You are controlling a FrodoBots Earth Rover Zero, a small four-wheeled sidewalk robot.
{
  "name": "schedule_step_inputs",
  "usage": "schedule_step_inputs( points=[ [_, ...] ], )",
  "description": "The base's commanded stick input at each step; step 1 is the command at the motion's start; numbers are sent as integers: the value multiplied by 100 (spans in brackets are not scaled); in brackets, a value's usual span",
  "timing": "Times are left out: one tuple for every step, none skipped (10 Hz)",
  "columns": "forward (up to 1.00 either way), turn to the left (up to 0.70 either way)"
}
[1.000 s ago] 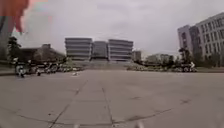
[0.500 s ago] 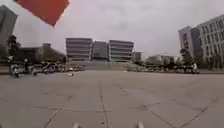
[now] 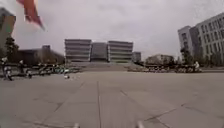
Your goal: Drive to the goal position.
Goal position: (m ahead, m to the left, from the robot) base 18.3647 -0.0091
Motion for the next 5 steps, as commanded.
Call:
schedule_step_inputs(
  points=[
    [85,0],
    [85,0],
    [85,0],
    [85,0],
    [85,0]
  ],
)
